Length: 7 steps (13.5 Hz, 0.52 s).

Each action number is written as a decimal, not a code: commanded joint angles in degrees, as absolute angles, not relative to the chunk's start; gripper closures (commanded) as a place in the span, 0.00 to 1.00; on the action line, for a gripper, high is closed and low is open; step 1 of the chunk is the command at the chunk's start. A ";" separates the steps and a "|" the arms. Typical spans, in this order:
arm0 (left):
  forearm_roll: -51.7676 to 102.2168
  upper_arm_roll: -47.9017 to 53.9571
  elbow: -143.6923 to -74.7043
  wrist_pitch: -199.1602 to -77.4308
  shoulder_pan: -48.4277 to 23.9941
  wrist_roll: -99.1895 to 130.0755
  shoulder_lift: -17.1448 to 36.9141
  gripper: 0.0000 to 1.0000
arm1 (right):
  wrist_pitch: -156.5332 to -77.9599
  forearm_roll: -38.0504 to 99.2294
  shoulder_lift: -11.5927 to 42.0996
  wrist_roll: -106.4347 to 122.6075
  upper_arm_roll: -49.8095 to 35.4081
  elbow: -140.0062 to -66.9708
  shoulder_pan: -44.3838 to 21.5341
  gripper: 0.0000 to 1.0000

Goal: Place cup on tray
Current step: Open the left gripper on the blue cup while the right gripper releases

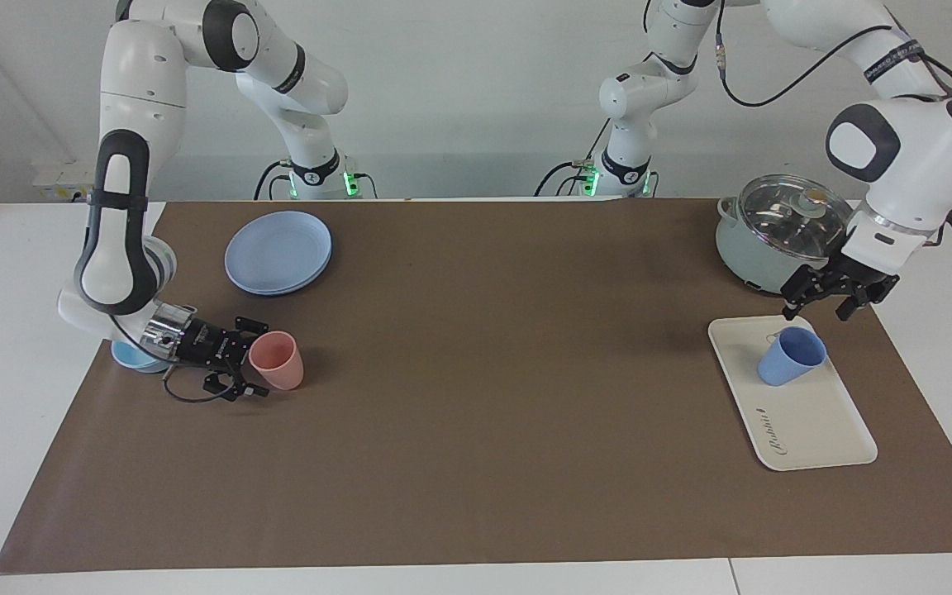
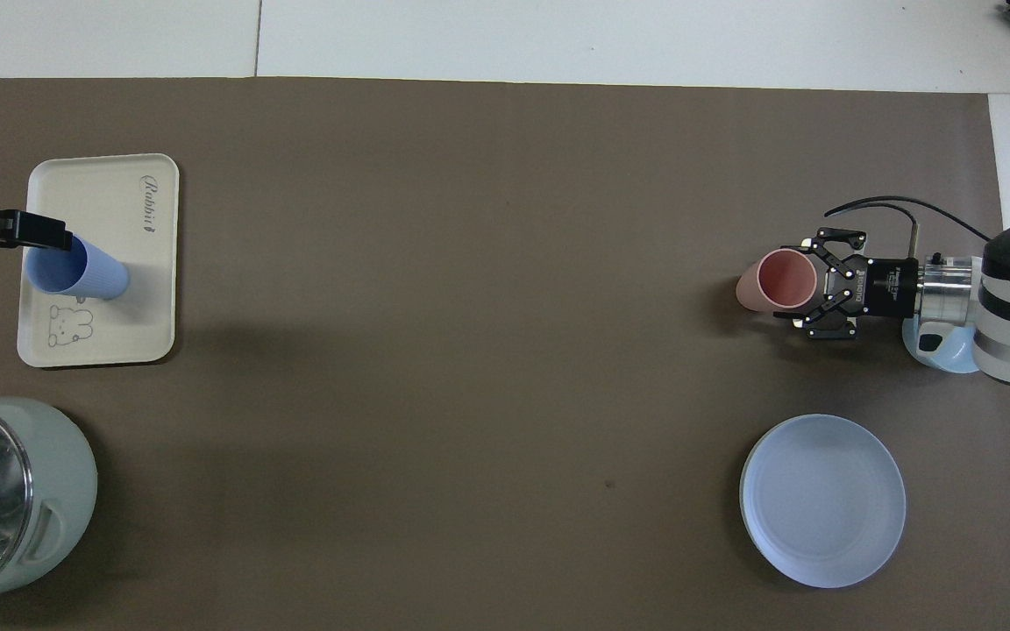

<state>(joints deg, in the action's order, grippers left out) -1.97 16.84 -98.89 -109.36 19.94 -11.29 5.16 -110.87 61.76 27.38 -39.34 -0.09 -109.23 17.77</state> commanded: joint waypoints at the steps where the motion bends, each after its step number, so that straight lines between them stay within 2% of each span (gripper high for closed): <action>1: -4.13 16.17 -101.42 -102.86 17.15 -11.69 0.28 0.00 | -114.07 52.96 21.81 -37.54 -0.61 -110.92 18.19 0.01; 4: -4.04 16.17 -102.57 -99.58 14.50 -10.81 -2.29 0.00 | -114.52 35.30 15.40 -33.67 -0.97 -110.66 16.79 0.01; 7: -3.87 16.17 -103.01 -98.62 14.59 -10.63 -2.90 0.00 | -113.38 26.66 10.03 -28.24 -0.97 -110.65 14.07 0.01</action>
